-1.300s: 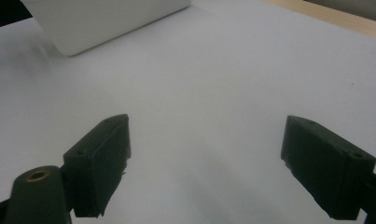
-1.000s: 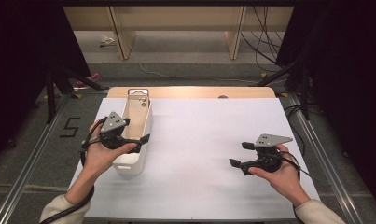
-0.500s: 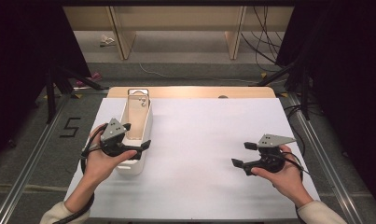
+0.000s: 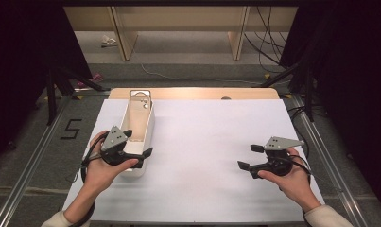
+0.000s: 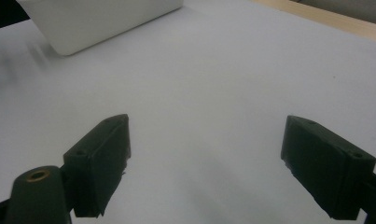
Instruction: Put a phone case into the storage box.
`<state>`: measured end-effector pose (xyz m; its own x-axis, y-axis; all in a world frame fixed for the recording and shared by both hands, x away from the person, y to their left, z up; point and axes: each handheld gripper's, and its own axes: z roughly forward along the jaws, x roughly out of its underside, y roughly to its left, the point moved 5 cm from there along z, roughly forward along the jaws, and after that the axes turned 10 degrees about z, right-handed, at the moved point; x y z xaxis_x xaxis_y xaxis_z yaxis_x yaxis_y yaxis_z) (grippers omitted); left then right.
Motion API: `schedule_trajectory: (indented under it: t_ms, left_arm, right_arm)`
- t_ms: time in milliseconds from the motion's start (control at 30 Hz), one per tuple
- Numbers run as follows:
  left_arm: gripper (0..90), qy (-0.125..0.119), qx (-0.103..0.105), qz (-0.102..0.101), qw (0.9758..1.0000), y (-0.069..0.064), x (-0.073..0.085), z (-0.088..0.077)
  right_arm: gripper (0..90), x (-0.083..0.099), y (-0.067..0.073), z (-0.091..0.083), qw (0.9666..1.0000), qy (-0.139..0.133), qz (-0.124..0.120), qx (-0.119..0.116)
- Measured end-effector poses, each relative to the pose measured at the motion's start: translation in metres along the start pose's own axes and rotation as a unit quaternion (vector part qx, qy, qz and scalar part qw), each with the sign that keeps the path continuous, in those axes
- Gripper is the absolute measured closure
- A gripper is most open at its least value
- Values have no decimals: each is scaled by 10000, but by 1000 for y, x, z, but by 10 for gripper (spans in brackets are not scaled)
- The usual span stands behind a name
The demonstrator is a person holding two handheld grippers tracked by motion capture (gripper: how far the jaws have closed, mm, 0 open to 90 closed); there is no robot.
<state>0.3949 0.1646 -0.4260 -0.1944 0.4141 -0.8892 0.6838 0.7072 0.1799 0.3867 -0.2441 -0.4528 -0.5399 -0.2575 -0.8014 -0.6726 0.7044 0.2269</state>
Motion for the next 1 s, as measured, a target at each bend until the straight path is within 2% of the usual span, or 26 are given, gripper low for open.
schedule_trajectory:
  t_ms: [400,1000]
  left_arm:
    - [41,-6,-7,108,9999,-10,7,-4]
    - [39,-28,-24,108,9999,-20,20,-8]
  right_arm:
    - [168,3,-3,-6,10000,-31,17,49]
    - [168,10,-5,-16,10000,-35,46,67]
